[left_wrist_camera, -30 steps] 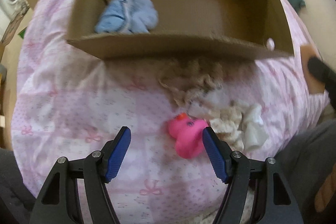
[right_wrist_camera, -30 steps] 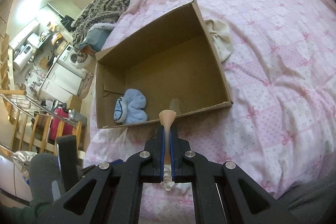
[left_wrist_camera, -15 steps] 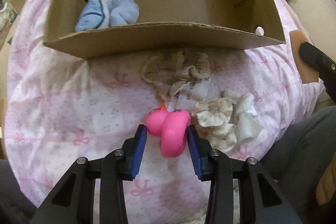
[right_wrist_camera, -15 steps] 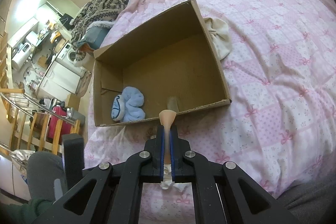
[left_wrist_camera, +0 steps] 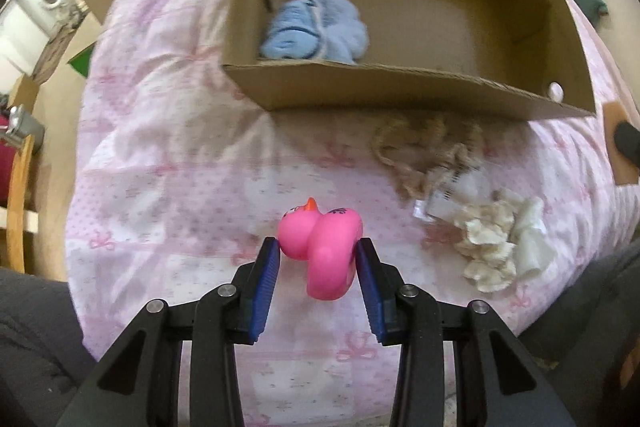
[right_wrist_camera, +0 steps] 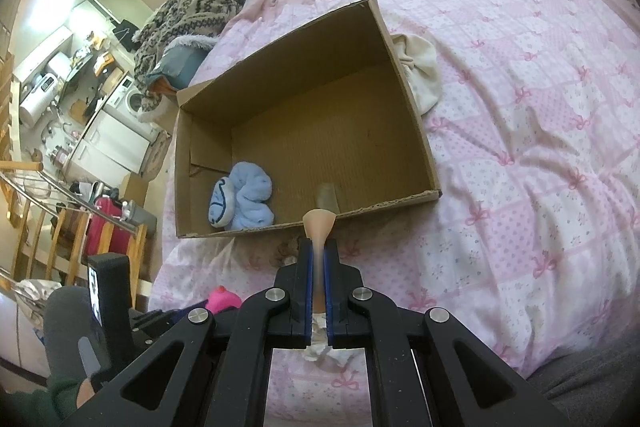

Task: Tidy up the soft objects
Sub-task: 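Close the left gripper on the pink rubber duck and lift it, then carry the pink duck with the left gripper over the box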

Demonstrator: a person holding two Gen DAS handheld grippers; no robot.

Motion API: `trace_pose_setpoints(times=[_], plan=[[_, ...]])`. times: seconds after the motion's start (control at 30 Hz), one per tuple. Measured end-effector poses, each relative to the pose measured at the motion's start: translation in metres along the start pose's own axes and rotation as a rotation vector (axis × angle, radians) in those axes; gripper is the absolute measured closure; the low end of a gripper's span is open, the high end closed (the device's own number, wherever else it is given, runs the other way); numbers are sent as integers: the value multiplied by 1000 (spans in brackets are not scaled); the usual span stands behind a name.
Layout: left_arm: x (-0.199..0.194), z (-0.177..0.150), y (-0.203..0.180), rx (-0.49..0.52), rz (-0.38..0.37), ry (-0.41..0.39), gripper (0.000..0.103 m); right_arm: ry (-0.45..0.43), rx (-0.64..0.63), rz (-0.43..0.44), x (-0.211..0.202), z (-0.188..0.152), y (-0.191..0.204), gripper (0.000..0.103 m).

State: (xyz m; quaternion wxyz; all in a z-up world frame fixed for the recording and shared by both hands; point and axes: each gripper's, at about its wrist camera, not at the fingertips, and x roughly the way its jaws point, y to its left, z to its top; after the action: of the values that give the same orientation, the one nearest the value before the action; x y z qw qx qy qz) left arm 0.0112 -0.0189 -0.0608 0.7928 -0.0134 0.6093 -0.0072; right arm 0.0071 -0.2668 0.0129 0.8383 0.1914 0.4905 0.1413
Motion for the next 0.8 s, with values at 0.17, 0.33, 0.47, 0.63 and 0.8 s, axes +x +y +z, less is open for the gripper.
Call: trace_pose_setpoints(times=[0.17, 0.33, 0.47, 0.63, 0.8], plan=[[-9, 0, 15, -26, 19, -18, 67, -2, -3, 3, 0, 1, 0, 97], [-19, 2, 15, -36, 37, -67, 67, -10, -14, 12, -2, 2, 1, 97], [-39, 5, 18, -48, 40, -129, 68, -23, -21, 21, -5, 2, 2, 97], [-68, 15, 27, -82, 33, -205, 68, -49, -28, 44, -15, 6, 7, 97], [-90, 29, 28, -76, 31, -259, 68, -72, -36, 74, -24, 15, 15, 97]])
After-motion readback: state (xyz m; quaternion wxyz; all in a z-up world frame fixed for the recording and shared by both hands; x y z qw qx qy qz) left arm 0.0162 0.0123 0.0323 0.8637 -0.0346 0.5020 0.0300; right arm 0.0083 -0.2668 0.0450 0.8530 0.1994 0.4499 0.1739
